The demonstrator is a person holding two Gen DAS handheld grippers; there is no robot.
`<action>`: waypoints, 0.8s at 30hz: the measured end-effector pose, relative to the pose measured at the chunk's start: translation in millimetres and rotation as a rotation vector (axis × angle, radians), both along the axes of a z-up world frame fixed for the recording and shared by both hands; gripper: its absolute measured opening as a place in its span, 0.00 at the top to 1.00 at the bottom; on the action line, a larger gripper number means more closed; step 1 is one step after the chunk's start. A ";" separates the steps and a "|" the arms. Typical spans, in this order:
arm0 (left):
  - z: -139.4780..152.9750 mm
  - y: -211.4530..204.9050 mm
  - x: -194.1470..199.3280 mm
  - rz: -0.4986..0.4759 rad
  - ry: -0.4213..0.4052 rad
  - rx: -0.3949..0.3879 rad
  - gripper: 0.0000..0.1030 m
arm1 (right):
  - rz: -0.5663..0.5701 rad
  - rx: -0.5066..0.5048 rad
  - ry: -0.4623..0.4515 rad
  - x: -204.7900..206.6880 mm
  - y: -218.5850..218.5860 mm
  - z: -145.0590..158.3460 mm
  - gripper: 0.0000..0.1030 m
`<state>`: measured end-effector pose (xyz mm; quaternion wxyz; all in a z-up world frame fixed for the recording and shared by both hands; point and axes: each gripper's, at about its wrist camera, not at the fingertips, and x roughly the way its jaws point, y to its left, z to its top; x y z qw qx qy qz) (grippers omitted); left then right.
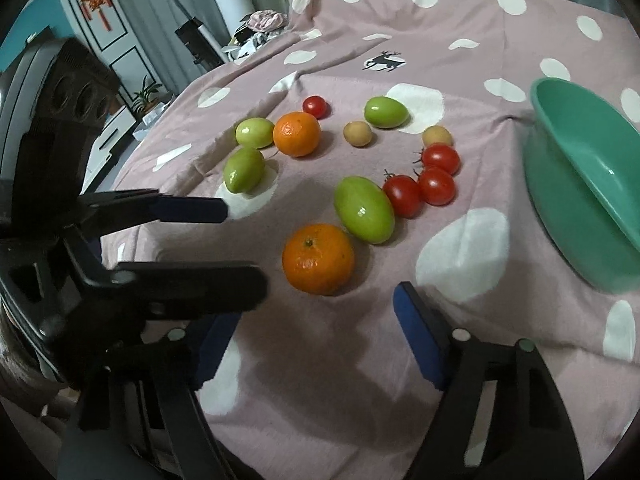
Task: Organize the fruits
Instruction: 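Move the right tool to the orange and close its fingers on it, then carry the orange with the right tool into the teal bowl and open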
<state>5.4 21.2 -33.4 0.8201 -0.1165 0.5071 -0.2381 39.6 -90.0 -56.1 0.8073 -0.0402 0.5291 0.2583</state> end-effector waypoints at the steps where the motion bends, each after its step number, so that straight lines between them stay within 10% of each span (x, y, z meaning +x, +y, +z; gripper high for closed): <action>1: -1.5 -0.8 2.0 -0.004 0.007 -0.005 0.03 | 0.008 -0.001 0.002 2.4 0.0 -0.4 0.32; 15: -14.1 -14.3 16.5 -0.056 0.031 0.000 0.53 | 0.045 -0.011 0.025 22.5 7.6 -15.1 0.43; 24: -16.6 -17.3 15.7 -0.066 0.034 -0.003 0.57 | 0.073 -0.030 0.053 25.3 14.5 -22.2 0.57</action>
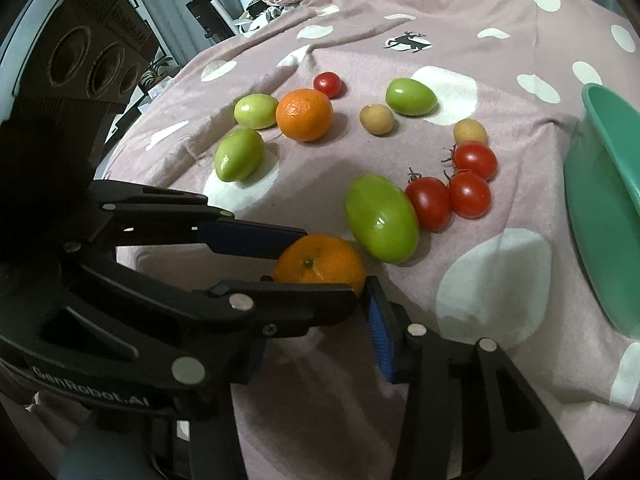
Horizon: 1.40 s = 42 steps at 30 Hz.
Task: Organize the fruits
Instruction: 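Carry the orange with the right tool into the teal bowl and open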
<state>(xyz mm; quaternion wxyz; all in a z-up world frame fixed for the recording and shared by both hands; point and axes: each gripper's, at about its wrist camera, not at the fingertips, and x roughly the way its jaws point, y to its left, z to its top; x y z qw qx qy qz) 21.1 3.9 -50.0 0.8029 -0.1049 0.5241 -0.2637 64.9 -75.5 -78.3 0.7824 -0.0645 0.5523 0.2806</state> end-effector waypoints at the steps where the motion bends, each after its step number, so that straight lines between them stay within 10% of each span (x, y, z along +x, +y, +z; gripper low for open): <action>1: 0.5 0.0 -0.6 0.000 -0.003 -0.001 0.57 | -0.002 0.002 0.000 -0.1 0.2 0.6 0.57; 22: 54.8 -40.4 -2.6 -0.072 -0.146 0.007 0.57 | -0.117 0.048 -0.184 -21.5 -31.9 47.5 0.57; 42: 76.0 -146.1 79.0 -0.221 -0.237 -0.035 0.57 | -0.329 0.002 -0.347 27.5 -132.5 78.7 0.57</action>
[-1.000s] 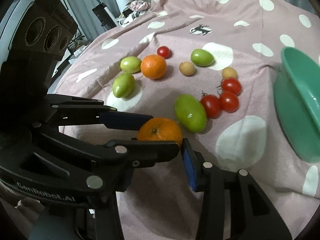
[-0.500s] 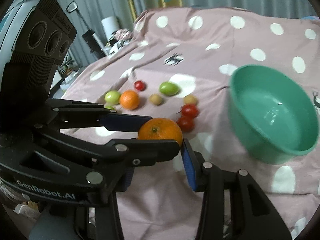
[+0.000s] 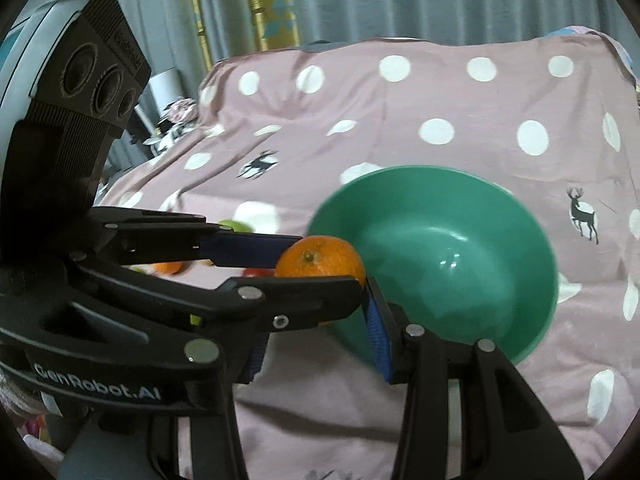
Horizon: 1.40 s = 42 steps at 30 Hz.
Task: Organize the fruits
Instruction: 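Carry the orange with the right tool into the teal bowl and open, then move the right tool back to the large green fruit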
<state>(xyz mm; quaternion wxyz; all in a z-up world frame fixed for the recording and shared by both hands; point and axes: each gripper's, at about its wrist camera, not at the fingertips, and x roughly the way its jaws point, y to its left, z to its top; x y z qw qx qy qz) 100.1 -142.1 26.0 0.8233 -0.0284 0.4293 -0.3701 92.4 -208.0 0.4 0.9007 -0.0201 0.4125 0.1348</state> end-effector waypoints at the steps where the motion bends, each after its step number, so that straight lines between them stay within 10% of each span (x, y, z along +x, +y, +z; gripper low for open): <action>1: -2.1 -1.4 3.0 -0.001 0.006 0.000 0.57 | -0.007 0.001 0.002 2.1 -3.4 -0.5 0.57; 20: -25.7 -12.9 25.9 0.022 0.085 0.028 0.57 | -0.073 -0.034 0.067 26.6 -12.3 -24.0 0.56; 30: 6.4 16.6 -7.7 0.086 -0.012 0.034 0.09 | -0.123 -0.081 -0.010 -6.5 -8.7 2.3 0.27; 42: 13.4 142.9 -45.5 0.324 0.016 0.007 0.04 | -0.088 0.051 0.011 -51.5 5.2 13.8 0.17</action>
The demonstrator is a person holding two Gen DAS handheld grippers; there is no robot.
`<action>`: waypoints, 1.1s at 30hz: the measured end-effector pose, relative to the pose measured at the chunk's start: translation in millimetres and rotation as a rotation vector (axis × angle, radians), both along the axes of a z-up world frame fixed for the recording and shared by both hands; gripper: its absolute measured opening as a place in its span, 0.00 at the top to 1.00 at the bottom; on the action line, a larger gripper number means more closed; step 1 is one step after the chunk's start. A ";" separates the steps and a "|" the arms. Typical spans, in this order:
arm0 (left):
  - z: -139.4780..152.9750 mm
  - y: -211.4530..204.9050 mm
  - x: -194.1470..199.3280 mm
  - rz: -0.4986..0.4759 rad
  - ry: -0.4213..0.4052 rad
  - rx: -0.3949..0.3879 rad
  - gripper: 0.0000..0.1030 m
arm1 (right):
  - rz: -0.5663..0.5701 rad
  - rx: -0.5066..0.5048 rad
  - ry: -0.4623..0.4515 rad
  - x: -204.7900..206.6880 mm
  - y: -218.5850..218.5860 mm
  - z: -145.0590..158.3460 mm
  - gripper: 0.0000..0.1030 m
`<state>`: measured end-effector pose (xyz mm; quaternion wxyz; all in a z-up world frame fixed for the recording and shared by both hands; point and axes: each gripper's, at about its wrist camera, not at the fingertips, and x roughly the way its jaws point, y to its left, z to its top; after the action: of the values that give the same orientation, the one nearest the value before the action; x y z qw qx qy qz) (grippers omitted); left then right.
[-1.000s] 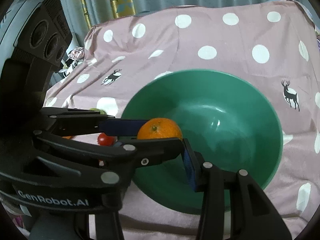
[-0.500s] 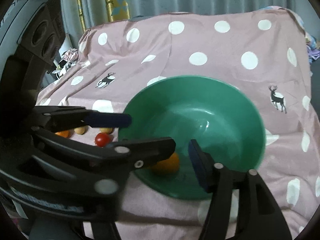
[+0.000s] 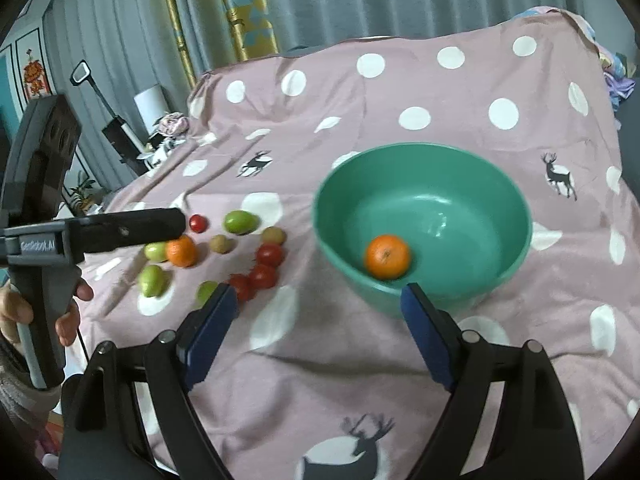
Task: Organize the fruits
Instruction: 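Move the right tool back to the large green fruit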
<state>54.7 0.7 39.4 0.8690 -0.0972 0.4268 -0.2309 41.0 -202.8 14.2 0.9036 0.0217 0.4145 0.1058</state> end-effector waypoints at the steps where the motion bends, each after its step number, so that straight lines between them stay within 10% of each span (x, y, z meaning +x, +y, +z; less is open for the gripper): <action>1: -0.7 9.5 -3.2 0.023 0.003 -0.007 0.04 | 0.006 0.004 0.005 -1.4 2.7 -0.5 0.17; 8: -9.6 61.0 -31.5 0.140 -0.007 -0.037 0.04 | 0.054 -0.006 0.042 -10.7 27.6 -8.0 0.17; 20: -47.6 79.5 -61.2 0.063 0.070 -0.005 0.04 | 0.165 -0.042 0.115 -18.2 64.3 -29.0 0.17; 33: -74.7 72.1 -45.4 0.167 0.070 0.211 0.04 | 0.282 -0.085 0.183 -3.8 106.2 -57.3 0.41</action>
<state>9.3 72.8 -35.3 0.8751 -0.0484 0.4691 -0.1083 37.1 -96.6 -43.1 0.8385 -0.0653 0.4979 0.2117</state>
